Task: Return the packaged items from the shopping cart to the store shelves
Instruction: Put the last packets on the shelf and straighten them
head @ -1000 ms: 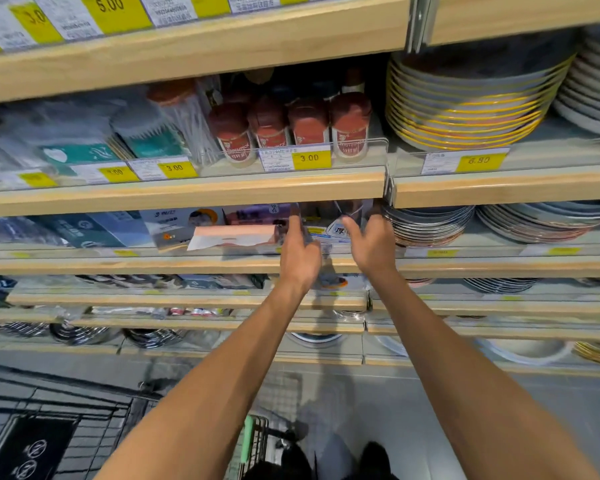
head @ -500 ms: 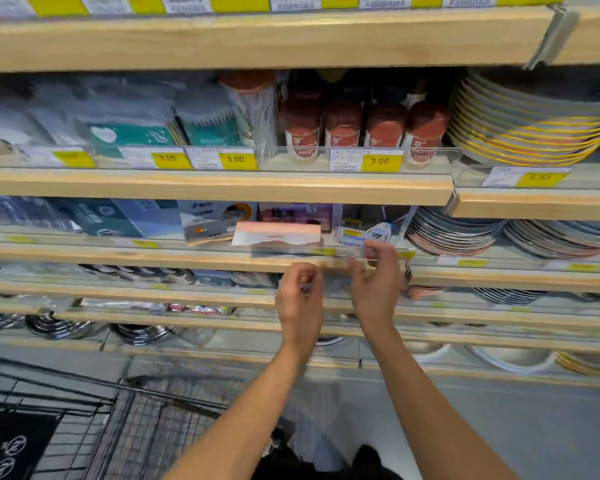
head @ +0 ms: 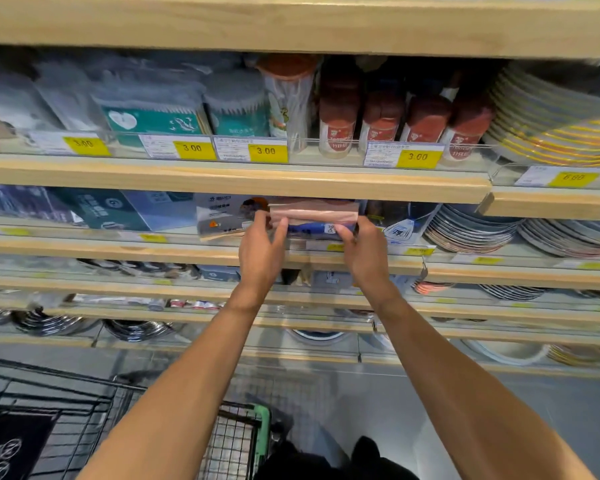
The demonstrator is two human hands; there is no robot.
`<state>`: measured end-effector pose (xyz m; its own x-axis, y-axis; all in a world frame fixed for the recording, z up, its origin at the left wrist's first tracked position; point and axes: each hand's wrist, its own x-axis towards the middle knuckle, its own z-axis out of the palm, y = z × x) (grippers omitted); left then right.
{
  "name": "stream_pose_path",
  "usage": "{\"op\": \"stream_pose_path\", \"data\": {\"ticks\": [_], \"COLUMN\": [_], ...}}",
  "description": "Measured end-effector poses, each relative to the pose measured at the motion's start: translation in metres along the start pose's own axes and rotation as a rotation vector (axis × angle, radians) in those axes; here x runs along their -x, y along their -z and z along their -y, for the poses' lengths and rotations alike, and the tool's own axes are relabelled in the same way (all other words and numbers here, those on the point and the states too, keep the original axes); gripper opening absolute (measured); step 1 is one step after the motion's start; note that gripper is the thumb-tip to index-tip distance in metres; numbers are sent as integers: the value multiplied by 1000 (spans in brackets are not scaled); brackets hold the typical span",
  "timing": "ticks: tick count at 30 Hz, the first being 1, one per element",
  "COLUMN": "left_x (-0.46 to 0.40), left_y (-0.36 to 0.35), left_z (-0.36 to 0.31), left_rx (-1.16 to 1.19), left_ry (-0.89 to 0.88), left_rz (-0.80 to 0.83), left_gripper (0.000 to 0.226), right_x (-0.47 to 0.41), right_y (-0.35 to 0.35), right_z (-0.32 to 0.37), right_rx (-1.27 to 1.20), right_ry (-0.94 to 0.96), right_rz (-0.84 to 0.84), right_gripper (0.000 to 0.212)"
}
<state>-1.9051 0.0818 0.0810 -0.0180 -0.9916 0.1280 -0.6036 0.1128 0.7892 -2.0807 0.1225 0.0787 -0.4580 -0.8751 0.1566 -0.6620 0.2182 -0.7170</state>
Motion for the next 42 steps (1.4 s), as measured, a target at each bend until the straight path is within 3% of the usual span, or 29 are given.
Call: {"op": "stream_pose_path", "data": {"ticks": [5,10,14,18,20,24,30,34,38,42], "left_x": [-10,-24,-25,-15,-9,-1,-6,-26,-39,-45], "left_y": [-1,-6,-7,1,5,21,64,86,99,104], "left_z": [-16,-27,-28,-19,-12,3,27,34,31,36], "left_rx": [55,1,14,128,169,212,231,82,-34,-87], "left_ry": [144,242,324,293,271,214,91,164,189,169], "left_rz": [0,-20,-34,-97,-144,-232,-544,-331,-268,-221], "left_gripper": [33,36,35,27,25,26,35,70,49,44], "right_x": [2,0,3,14,24,45,59,60,43,21], "right_y": [8,19,16,12,7,-15,-40,-38,-29,-19], "right_z": [10,8,7,13,17,33,52,57,55,65], "right_rx": [196,122,273,213,165,73,-17,-65,18,158], "right_ry": [-38,-63,-43,-26,5,198,285,218,280,47], "right_rz": [-109,-173,-200,-298,-312,-301,-256,-314,-247,25], "right_gripper": [42,29,24,11,15,16,9,7,23,30]}}
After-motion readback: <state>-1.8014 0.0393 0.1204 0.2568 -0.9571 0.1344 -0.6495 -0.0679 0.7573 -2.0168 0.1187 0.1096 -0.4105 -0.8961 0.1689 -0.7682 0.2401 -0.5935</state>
